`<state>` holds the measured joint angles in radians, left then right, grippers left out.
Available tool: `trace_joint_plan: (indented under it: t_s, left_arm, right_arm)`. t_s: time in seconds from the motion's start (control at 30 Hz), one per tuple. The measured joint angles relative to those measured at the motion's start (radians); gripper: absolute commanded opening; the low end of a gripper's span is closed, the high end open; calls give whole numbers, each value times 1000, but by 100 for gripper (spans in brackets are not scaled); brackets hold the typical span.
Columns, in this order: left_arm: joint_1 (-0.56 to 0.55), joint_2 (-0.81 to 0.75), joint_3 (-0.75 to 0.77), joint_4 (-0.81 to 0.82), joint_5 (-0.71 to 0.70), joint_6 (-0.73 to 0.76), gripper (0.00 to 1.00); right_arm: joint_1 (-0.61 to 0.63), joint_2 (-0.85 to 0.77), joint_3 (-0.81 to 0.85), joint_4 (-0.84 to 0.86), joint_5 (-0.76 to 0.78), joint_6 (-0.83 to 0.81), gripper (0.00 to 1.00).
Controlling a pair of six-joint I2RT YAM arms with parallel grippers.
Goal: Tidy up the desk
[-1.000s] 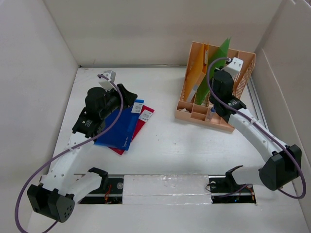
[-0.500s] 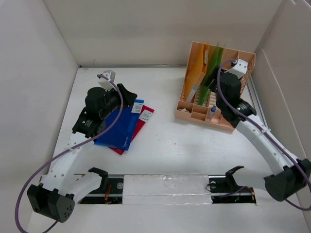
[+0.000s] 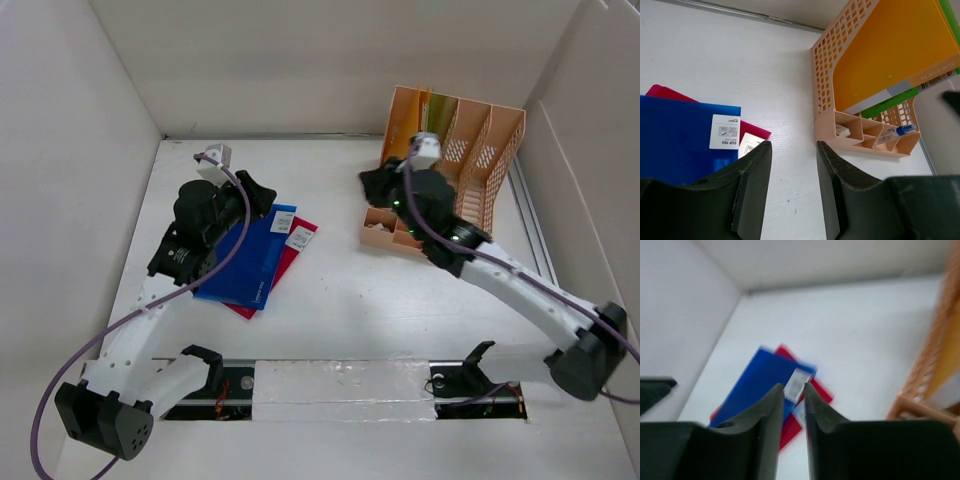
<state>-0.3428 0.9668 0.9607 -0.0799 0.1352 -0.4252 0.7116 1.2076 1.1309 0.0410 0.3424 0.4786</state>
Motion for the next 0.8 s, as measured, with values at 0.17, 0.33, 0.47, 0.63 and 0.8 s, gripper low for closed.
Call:
trace_joint_plan:
  t_s: [0.17,0.33,0.47,0.63,0.8]
  left_arm:
    - [0,-23,0,-6,-25,-1,37]
    - [0,-41,0,-8,-32,-1,37]
    - [0,-43,0,-11,-31,0,37]
    - [0,-48,0,-15,-27,0,37]
    - [0,-48,0,-15,-14,1,37]
  right_arm:
    - [50,297,19,8,-131,38,63]
    - [54,516,114,5,-242,79,64]
    - [61,710,235,4,-275,103,63]
    - [76,837,291,11,-309,137,61]
    - [89,927,350,13,-350,166,53]
